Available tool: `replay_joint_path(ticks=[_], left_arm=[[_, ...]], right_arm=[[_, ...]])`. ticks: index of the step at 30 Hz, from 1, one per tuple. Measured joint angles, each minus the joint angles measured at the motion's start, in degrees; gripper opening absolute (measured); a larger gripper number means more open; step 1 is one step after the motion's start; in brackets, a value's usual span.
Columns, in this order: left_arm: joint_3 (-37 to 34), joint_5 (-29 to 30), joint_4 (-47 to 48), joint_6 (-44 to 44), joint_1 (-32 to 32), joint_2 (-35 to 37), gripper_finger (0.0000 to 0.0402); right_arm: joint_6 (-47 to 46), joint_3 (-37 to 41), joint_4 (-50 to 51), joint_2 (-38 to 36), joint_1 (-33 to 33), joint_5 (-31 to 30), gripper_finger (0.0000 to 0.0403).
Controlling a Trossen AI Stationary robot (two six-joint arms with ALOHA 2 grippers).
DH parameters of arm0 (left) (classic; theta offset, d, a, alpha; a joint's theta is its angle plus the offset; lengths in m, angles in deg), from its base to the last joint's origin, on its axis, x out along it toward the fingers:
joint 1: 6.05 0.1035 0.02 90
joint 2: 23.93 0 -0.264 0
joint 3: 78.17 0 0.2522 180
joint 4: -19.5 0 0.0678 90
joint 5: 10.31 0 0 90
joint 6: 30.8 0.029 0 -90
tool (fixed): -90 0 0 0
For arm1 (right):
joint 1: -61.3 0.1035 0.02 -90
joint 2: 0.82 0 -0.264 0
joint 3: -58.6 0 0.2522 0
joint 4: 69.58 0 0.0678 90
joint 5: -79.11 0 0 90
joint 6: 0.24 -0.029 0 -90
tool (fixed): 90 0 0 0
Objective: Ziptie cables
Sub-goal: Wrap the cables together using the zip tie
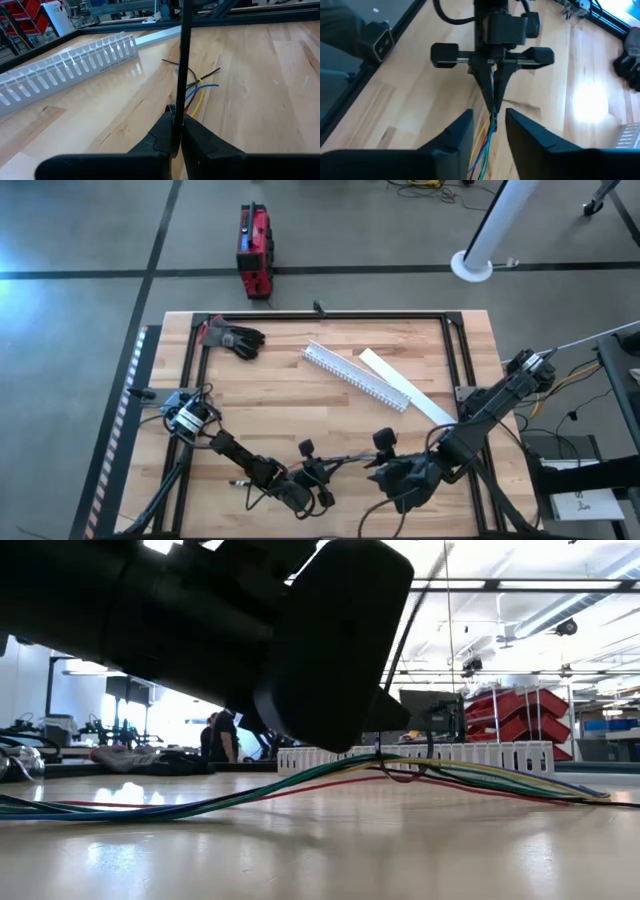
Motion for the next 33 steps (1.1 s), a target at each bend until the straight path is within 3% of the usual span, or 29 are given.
replay_joint_path(ticks=[6, 16, 23, 30, 33], left_arm=[[0.02, 0.0, 0.44, 0.0, -0.4, 0.0, 0.0008], [0.09, 3.37, 0.79, -2.58, -2.6, 0.0, 0.0008], [0.11, 7.02, 0.72, -3.95, -4.84, 0.07, 0.0008], [0.13, 6.96, 0.14, -5.95, -5.76, 0.09, 0.0008], [0.13, 5.2, -1.63, -6.51, -4.49, 0.09, 0.0008]], right_arm=[[-1.12, 4.03, -1.47, 0.07, 0.07, 0.05, 0.0148], [-10.27, 13.41, -4.97, 0.13, 0.76, 0.26, 0.0165], [-13.0, 23.9, -17.47, 0.15, 0.84, -0.69, 0.0156], [-16.35, 29.51, -28.49, 1.2, -0.93, -11.45, 0.0134], [-14.99, 29.78, -31.39, 3.82, -2.93, -12.22, 0.0113]])
